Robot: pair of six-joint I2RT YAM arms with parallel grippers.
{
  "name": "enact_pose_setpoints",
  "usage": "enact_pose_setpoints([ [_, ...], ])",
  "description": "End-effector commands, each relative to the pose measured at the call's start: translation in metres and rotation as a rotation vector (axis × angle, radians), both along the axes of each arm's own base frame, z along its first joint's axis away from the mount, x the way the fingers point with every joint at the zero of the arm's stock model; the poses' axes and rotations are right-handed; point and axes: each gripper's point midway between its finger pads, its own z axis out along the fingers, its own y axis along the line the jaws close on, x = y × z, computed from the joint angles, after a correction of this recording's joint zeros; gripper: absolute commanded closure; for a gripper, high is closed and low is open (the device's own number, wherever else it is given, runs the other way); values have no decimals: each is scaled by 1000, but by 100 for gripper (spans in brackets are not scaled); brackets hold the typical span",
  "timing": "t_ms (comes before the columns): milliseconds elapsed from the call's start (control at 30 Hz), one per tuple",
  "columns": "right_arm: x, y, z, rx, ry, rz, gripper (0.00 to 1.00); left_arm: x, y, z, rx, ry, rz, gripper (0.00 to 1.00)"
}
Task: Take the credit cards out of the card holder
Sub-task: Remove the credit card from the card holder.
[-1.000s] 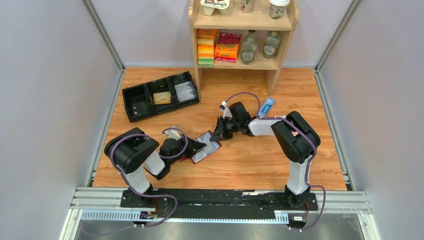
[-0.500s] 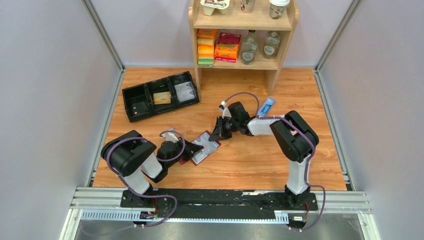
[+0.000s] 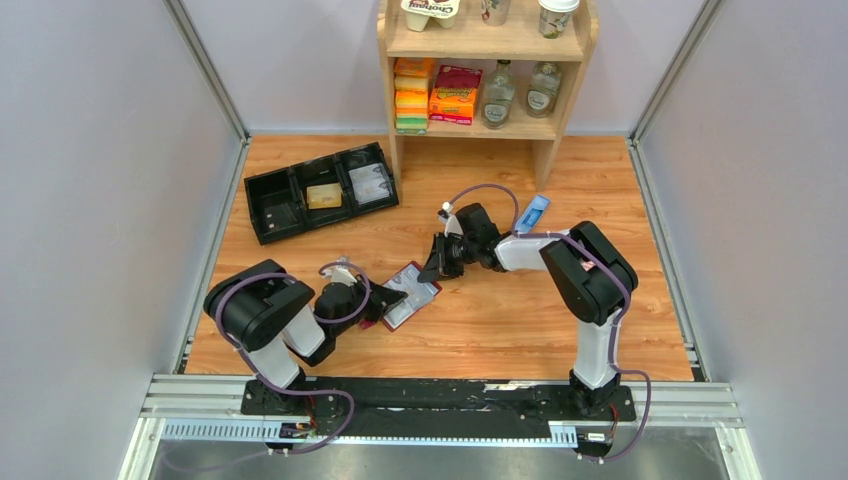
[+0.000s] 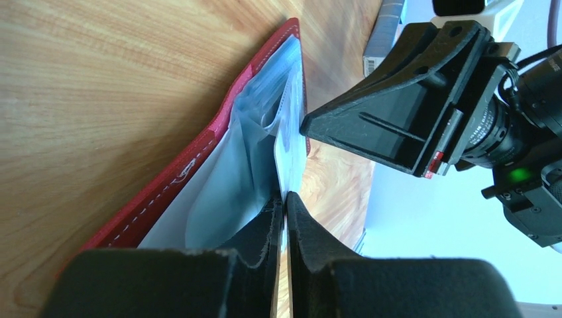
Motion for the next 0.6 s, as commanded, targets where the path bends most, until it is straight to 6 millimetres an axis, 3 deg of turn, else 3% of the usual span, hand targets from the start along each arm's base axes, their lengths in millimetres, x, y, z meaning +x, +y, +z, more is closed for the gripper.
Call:
enact_pose_setpoints([
  [0, -2, -32, -39, -194, 11, -49, 89, -5, 6, 4, -49, -3, 23, 89],
  [367, 9, -5, 31, -64, -160, 27, 79, 0, -8, -9, -35, 33, -57, 90],
  [533, 13, -6, 34, -77, -181, 9, 78, 13, -26, -10, -11, 16, -142, 91],
  [567, 13, -7, 33, -83, -182, 6, 78, 12, -26, -17, 15, 47, -156, 91],
])
